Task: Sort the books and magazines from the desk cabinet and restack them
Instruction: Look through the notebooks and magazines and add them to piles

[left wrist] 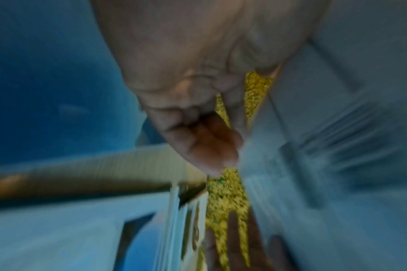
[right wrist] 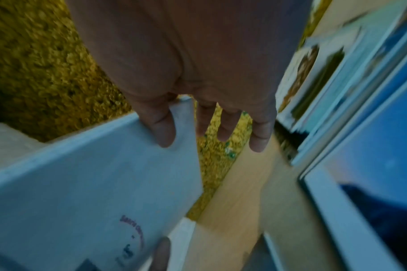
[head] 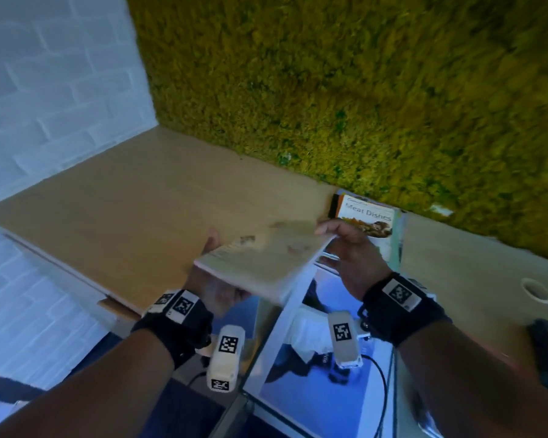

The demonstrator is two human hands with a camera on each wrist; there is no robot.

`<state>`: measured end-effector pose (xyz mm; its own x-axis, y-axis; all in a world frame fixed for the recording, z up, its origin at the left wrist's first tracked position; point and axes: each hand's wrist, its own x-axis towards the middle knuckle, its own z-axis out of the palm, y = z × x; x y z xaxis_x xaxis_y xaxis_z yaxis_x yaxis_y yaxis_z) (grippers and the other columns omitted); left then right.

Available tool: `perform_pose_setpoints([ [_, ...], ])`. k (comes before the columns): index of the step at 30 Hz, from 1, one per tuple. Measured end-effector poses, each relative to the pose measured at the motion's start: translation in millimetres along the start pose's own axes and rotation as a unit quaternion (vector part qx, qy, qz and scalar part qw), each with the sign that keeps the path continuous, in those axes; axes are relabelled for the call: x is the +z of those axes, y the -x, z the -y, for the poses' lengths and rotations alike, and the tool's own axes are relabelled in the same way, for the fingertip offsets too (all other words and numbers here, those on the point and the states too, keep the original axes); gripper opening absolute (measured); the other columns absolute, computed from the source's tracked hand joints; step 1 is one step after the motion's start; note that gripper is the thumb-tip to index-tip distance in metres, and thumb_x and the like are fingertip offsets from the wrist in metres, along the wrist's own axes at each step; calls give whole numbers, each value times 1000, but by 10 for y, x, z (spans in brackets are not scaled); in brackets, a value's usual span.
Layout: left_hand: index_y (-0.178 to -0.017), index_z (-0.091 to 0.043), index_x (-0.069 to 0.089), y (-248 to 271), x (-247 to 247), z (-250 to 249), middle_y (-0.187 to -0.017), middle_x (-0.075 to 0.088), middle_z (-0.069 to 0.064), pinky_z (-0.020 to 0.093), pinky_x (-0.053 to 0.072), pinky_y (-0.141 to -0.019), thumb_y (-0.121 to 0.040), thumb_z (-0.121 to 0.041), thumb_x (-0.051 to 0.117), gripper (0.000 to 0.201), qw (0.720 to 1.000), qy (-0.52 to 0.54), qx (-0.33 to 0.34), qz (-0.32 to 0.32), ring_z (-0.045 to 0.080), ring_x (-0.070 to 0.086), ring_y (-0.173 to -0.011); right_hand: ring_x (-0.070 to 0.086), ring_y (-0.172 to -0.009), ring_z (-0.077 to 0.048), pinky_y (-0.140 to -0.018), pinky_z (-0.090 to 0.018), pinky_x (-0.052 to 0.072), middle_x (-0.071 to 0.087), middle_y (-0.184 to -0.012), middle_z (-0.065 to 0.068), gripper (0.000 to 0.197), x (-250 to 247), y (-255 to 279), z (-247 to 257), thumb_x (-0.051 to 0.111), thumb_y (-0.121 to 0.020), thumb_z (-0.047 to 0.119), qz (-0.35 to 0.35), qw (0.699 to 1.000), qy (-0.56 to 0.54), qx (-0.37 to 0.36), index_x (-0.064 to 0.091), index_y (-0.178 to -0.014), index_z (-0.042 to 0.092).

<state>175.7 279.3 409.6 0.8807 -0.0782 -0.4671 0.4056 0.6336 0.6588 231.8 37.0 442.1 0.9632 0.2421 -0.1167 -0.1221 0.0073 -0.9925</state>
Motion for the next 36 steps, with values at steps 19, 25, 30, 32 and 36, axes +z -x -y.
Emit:
perform_pose_setpoints([
  [19, -103, -34, 73, -129, 1995, 1987, -107, 77, -7, 50, 54, -98, -79, -31, 68, 25, 852, -491, 82, 163, 22, 71, -103, 73, -67, -23, -53, -29, 55, 74, -83, -14, 25, -2270, 1959, -175, 73, -82, 8, -275, 943, 73, 172, 65, -106, 7],
  [25, -117, -33, 62, -22, 2109, 2354, -115, 71, -11, 38, 55, -95, -86, -21, 68, 33, 748, -623, 84, 215, 15, 68, -101, 76, -77, -32, -68, -41, 63, 77, -93, -15, 21, -2477, 2211, -470, 65, -86, 8, -268, 913, 195, 240, 66, -107, 7],
  [30, -133, -25, 59, 56, 2041, 2536, -136, 54, -1, 27, 44, -103, -79, -37, 71, 57, 670, -699, 86, 236, 19, 53, -128, 46, -135, -39, -105, -49, 47, 35, -153, -12, 97, -2355, 2248, -632, 69, -82, 48, -240, 840, 409, 264, 12, -157, 27],
  [32, -121, -32, 62, 112, 2044, 2466, -125, 57, -5, 30, 48, -100, -82, -34, 70, 40, 699, -669, 71, 243, 20, 60, -119, 42, -135, -40, -107, -49, 43, 25, -153, -11, 81, -2246, 2186, -552, 63, -89, 53, -226, 822, 451, 265, 20, -151, 27],
  [36, -138, -22, 57, 95, 1796, 2135, -136, 51, 8, 41, 44, -109, -87, -34, 69, 54, 744, -639, 114, 160, 25, 54, -129, 59, -118, -30, -99, -37, 47, 44, -140, -9, 61, -1898, 1825, -390, 62, -93, 48, -134, 859, 457, 189, 39, -145, 29],
])
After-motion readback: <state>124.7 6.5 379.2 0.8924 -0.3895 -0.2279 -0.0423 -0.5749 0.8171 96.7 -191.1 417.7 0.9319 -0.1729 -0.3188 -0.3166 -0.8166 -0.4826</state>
